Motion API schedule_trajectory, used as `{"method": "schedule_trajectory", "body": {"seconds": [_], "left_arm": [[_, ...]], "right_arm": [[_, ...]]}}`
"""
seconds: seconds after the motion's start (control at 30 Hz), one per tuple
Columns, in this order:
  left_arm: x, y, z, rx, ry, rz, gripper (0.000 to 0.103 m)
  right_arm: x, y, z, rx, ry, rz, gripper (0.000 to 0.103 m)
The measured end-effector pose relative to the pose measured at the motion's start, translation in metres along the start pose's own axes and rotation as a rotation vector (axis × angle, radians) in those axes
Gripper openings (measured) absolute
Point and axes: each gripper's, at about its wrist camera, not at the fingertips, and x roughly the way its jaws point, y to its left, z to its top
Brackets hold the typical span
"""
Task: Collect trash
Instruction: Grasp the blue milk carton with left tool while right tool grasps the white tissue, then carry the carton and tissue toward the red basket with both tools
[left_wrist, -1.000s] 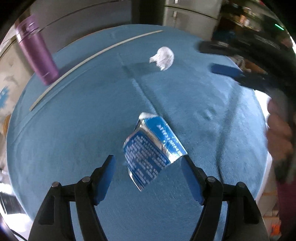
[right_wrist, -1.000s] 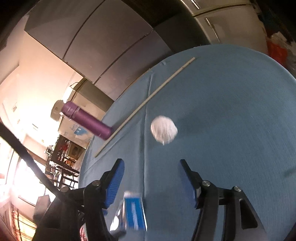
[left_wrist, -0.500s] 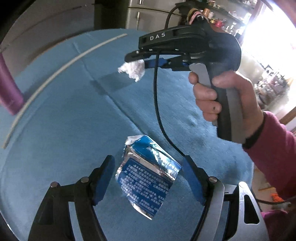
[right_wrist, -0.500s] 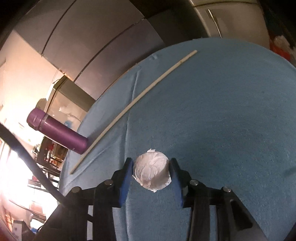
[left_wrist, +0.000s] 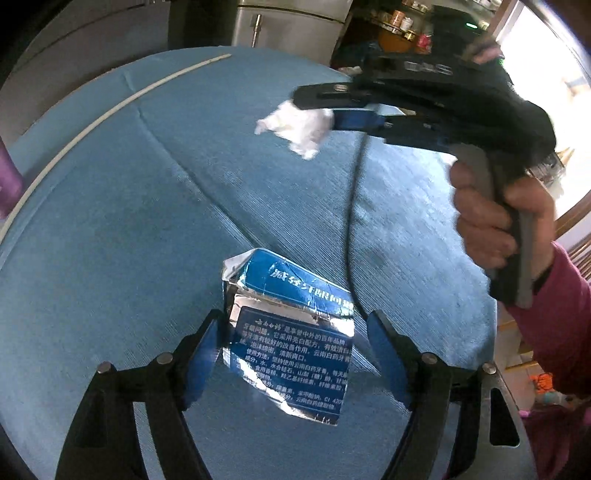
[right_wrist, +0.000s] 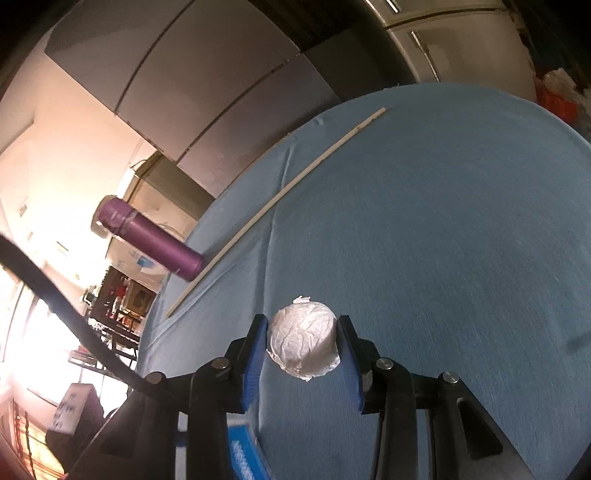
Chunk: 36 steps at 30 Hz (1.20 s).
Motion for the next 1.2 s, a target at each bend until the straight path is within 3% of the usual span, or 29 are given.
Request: {"method": "schedule_trajectory", "body": {"seconds": [0.33,0.6,0.73,0.9,1.2], "left_arm": [[-0.006,-0.021,-0.015,-0.061,-0.059,0.110,0.079],[-0.016,-0.025,-0.030,-0.215,-0.096,0.183,0.074],[-0.041,-0.028,-0.042,-0.275,-0.143,0.225,0.074],[-0.078,-0.042,-0.057,-0.315,-0.222,0.334,0.074],[-0.161,-0.063,-0.083,-0.304,-0.315,0.603,0.074]], "right_arm": [[-0.074,-0.019,-0.044,0.046,-0.082,-0.024,0.040],[-0.103,-0.024,-0.065,0.066,-0.096,-0.031,0.040],[-0.112,-0.011,-0.070,0.042,-0.107,-0.013,0.040],[-0.118,0.015,-0.077,-0.010,-0.114,0.021,0.040],[-0.121,0.061,-0.093,-0.091,-0.105,0.089,0.040]]}}
